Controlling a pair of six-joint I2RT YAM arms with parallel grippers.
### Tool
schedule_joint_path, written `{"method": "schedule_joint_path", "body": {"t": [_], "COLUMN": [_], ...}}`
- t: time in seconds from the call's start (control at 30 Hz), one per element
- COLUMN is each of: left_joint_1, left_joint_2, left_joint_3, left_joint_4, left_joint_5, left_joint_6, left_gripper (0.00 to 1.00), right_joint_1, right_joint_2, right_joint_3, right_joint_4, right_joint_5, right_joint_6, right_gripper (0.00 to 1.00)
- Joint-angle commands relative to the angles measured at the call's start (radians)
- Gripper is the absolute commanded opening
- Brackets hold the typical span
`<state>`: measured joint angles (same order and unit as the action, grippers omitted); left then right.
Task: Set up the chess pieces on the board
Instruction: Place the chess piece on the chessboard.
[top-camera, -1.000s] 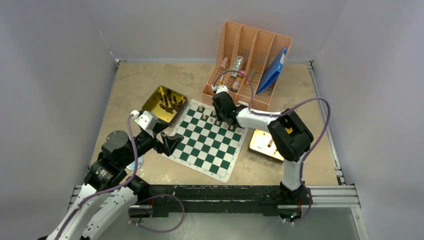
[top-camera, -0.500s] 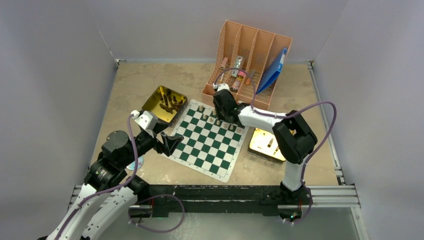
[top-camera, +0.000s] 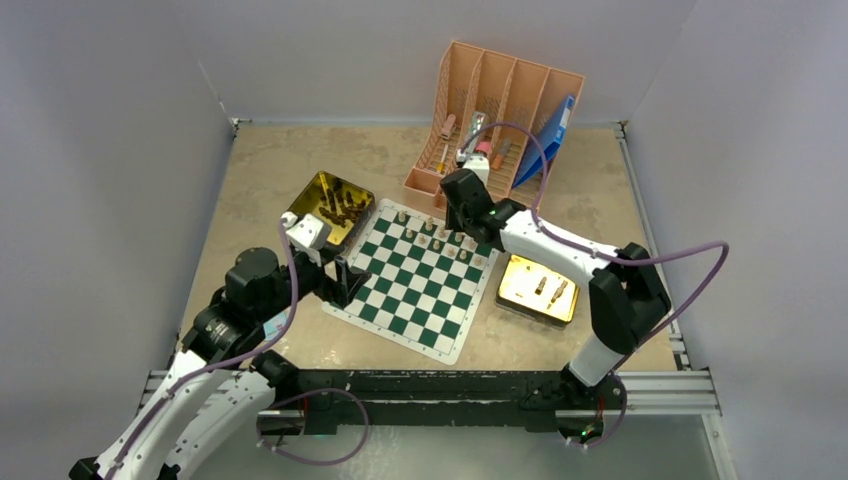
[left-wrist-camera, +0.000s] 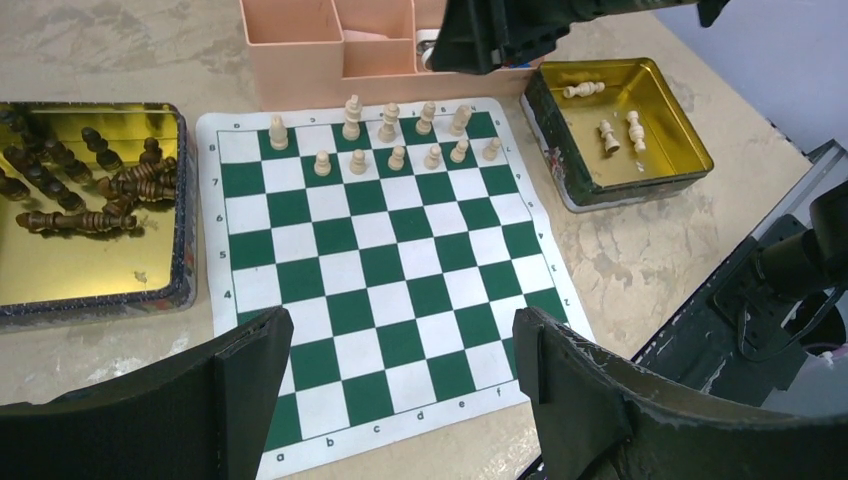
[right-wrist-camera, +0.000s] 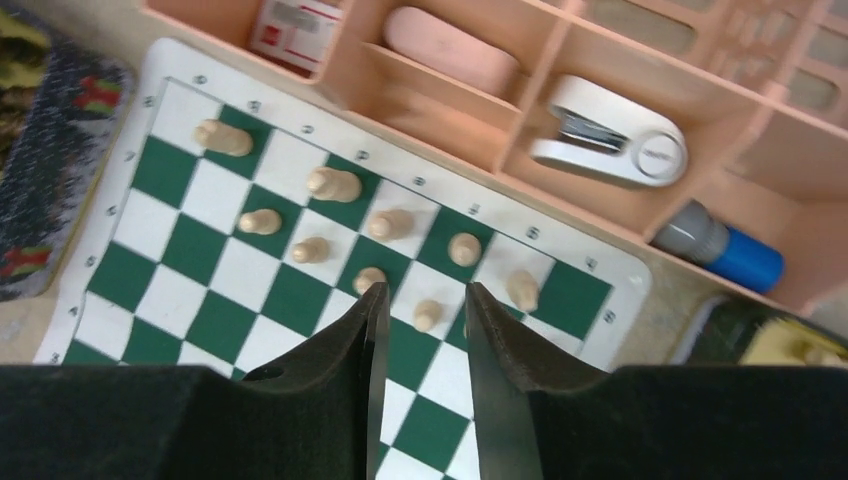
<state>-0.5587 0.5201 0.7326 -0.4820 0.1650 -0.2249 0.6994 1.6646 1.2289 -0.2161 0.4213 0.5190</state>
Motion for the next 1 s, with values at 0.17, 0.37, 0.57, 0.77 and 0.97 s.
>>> {"method": "schedule_joint_path", "body": {"t": [0.17, 0.37, 0.57, 0.77, 0.97], "left_joint_1": [-0.002, -0.002, -0.002, -0.002, -0.001], "left_joint_2": [-0.015, -0.015, -0.026, -0.026, -0.028], "left_joint_3": [-0.001, -0.001, -0.003, -0.006, -0.004], "left_joint_4": [0.027, 0.030, 0.030, 0.033, 0.027], "left_joint_5": [-0.002, 0.014, 0.017, 0.023, 0.017], "left_joint_6": [0.005, 0.006, 0.006, 0.006, 0.004], "left_gripper": [0.81, 0.81, 0.81, 0.81, 0.81], "right_joint_1": [-0.140, -0.226, -0.348, -0.435, -0.435], "right_joint_2": [-0.204, -0.332, -0.396, -0.355, -0.359], "right_joint_3": [-0.107, -0.199, -0.331, -0.411, -0.435], "right_joint_4": [-0.205, -0.293, -0.354, -0.372, -0.378], "right_joint_5": [0.192, 0.249, 0.241, 0.147, 0.072], "right_joint_6": [0.262, 0.433, 0.613, 0.666, 0.655], "right_gripper": [0.36, 0.35, 0.40, 0.44, 0.44]}}
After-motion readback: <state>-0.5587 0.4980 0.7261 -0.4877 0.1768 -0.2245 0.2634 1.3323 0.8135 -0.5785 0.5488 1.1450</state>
